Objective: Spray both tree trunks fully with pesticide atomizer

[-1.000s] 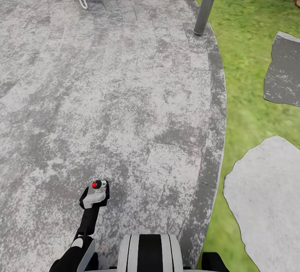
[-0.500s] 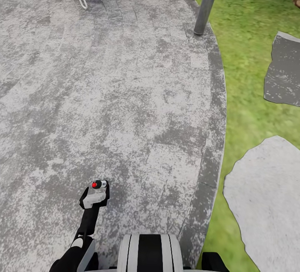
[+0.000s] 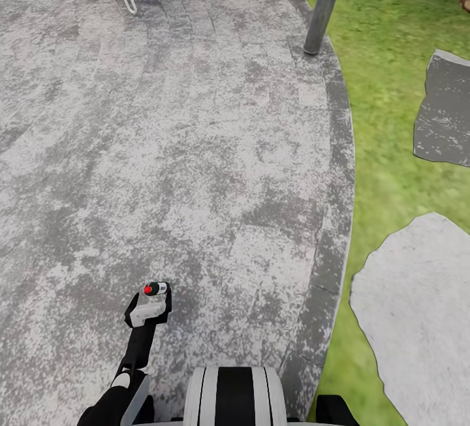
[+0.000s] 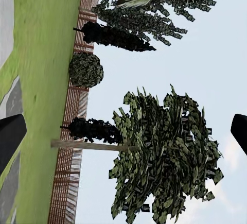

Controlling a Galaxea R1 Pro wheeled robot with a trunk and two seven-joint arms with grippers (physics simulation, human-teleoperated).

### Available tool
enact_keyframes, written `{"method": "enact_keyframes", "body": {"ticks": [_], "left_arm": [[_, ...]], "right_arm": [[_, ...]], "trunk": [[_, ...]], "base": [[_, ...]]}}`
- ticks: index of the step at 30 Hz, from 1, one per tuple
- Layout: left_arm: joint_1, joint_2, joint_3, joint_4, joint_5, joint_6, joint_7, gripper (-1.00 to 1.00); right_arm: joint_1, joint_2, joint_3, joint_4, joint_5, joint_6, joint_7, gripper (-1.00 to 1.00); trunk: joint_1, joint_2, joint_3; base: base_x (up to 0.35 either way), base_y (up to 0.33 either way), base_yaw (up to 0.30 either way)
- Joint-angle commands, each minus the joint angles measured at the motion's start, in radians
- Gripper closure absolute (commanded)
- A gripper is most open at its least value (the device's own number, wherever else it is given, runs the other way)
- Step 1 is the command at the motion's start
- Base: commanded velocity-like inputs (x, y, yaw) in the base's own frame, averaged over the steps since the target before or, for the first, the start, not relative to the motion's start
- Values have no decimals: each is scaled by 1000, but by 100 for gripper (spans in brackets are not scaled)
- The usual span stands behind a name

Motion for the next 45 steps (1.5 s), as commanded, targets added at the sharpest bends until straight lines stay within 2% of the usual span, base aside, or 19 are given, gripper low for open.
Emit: {"method": "enact_keyframes", "body": {"ticks": [1, 21, 29, 45], "left_arm": [[0, 0, 1, 1, 2, -3, 0, -100], [0, 0, 1, -2, 2, -5, 0, -100], [0, 0, 2, -2, 2, -33, 0, -100], [0, 1, 4, 1, 2, -41, 0, -100]], "right_arm": [[-2, 1, -7, 2, 8, -5, 1, -100], [-2, 1, -7, 2, 8, -5, 1, -100], [-2, 1, -7, 2, 8, -5, 1, -100], [-2, 1, -7, 2, 8, -5, 1, -100]], "trunk": [[0, 0, 0], [0, 0, 0], [0, 0, 0], [0, 0, 0]], "base": [[0, 0, 0], [37, 0, 0], [1, 0, 0], [0, 0, 0]]}}
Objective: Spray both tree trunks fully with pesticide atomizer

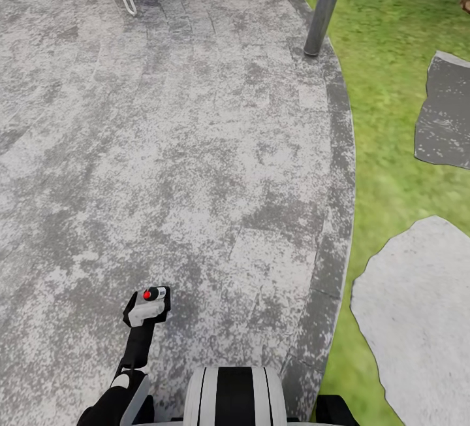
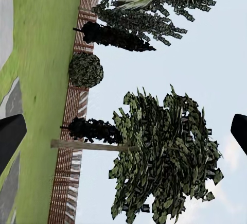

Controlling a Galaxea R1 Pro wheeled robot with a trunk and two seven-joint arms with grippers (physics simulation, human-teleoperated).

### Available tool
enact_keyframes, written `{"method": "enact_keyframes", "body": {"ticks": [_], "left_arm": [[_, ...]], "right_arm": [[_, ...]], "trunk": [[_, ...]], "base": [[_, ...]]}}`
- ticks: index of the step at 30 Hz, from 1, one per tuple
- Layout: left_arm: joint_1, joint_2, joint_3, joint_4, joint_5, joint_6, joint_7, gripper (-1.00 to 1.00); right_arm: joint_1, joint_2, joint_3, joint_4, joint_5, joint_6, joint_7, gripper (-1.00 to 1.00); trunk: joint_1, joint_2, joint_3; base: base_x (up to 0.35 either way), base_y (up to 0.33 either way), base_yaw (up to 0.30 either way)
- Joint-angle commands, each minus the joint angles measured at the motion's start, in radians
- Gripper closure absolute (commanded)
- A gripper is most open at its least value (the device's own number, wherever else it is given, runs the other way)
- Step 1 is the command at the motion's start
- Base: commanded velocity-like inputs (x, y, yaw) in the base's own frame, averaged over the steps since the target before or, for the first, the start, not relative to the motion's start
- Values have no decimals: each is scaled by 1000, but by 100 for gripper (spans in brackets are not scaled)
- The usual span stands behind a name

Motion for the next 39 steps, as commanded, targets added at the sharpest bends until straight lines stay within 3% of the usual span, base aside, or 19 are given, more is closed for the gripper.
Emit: {"method": "enact_keyframes", "body": {"ticks": [1, 22, 23, 39], "left_arm": [[0, -1, 1, 0, 1, -3, 0, -100], [0, 0, 1, 3, 1, -2, -1, -100], [0, 0, 1, 3, 1, -3, -1, 100], [0, -1, 0, 3, 1, -1, 0, 100]], "right_arm": [[-2, 1, -7, 2, 8, -5, 1, -100], [-2, 1, -4, 20, 8, -4, 1, -100], [-2, 1, -4, 20, 8, -4, 1, -100], [-2, 1, -4, 20, 8, -4, 1, -100]], "trunk": [[0, 0, 0], [0, 0, 0], [0, 0, 0], [0, 0, 0]], "base": [[0, 0, 0], [0, 0, 0], [0, 0, 0], [0, 0, 0]]}}
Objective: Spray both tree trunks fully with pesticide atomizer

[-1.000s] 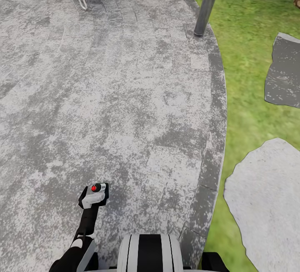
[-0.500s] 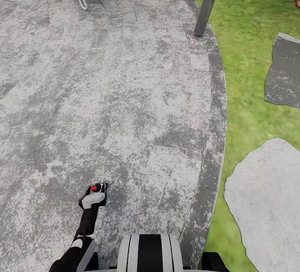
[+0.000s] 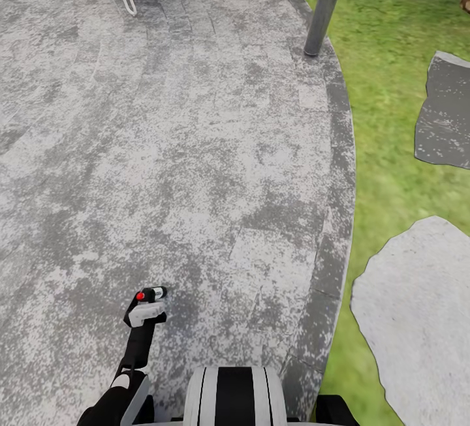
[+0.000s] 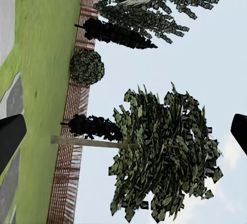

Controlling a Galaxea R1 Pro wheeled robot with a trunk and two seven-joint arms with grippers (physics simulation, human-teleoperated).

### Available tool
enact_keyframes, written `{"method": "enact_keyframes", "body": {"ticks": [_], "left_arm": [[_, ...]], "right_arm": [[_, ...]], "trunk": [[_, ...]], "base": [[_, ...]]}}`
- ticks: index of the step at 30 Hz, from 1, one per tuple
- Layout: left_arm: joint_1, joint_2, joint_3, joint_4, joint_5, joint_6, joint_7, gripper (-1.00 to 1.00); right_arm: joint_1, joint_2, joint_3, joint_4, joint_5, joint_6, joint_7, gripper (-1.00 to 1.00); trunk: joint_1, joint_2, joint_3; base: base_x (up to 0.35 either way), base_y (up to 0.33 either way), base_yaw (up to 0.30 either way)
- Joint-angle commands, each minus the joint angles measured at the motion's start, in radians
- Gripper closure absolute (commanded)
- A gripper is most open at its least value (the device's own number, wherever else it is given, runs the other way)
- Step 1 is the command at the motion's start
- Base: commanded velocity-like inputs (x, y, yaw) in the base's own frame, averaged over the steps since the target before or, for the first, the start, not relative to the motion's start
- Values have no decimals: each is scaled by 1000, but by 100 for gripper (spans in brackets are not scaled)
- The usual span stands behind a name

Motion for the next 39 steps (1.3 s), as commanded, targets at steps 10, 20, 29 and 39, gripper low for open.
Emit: {"method": "enact_keyframes", "body": {"ticks": [10, 20, 29, 39], "left_arm": [[0, -1, 0, -9, 2, -4, 1, 100], [0, -1, 0, -10, 2, -4, 1, 100], [-1, -1, -1, -10, 2, -3, 1, 100], [0, -1, -1, -10, 2, -3, 1, 100]], "right_arm": [[-2, 0, -7, 2, 8, -5, -5, -100], [-2, 1, -7, 2, 8, -5, -4, -100], [-2, 1, -7, 2, 8, -5, -4, -100], [-2, 1, -7, 2, 8, -5, -3, -100]], "trunk": [[-1, 0, 3], [-5, 2, 42], [-9, 5, 77], [-14, 7, 116]], "base": [[0, 0, 0], [0, 0, 0], [0, 0, 0], [0, 0, 0]]}}
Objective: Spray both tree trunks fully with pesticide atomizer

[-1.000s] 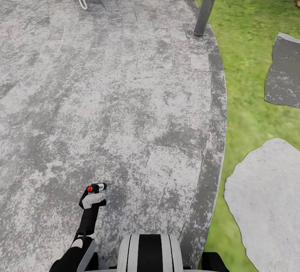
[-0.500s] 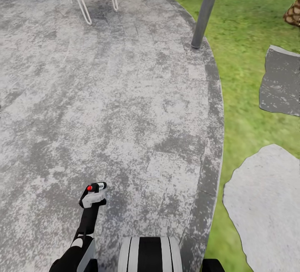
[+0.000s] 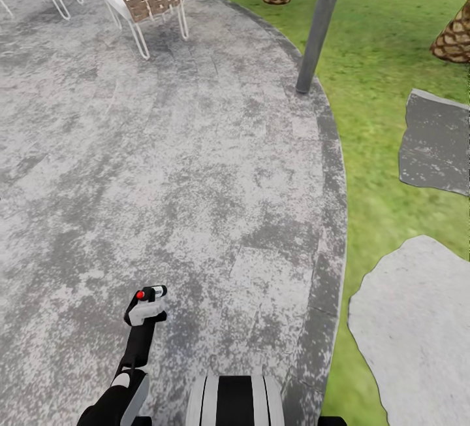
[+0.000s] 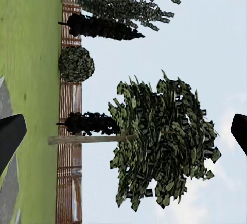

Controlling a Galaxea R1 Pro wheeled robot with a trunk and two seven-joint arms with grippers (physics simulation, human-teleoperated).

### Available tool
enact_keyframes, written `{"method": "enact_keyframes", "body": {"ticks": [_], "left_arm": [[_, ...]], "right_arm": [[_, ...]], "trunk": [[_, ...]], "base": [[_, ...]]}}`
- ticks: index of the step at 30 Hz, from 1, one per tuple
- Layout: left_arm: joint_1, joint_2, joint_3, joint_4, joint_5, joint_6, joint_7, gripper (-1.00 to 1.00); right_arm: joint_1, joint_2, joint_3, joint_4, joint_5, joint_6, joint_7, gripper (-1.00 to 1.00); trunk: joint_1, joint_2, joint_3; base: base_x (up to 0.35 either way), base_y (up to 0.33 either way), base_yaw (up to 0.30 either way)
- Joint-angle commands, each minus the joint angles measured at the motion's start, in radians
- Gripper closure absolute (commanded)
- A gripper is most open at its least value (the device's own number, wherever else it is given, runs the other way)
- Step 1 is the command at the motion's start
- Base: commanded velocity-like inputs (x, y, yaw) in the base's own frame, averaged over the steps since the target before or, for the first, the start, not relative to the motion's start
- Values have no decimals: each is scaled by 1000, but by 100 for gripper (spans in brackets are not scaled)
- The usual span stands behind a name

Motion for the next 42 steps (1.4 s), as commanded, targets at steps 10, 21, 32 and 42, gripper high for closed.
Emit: {"method": "enact_keyframes", "body": {"ticks": [10, 21, 32, 42], "left_arm": [[-1, 0, 1, 1, 2, -3, 1, 100], [0, 0, 1, 1, 2, -2, 1, 100], [-1, 0, 1, 2, 2, -1, 1, 100], [-1, 0, 1, 3, 2, -1, 1, 100]], "right_arm": [[-2, 1, -7, 3, 9, -5, 3, -100], [-2, 0, -7, 3, 9, -5, 4, -100], [-2, 1, -8, 2, 6, -11, -4, -100], [-2, 2, -10, 2, 6, -11, -6, -100]], "trunk": [[-5, 2, 38], [-10, 5, 81], [-15, 7, 123], [-19, 10, 162]], "base": [[0, 0, 0], [0, 0, 0], [0, 0, 0], [0, 0, 0]]}}
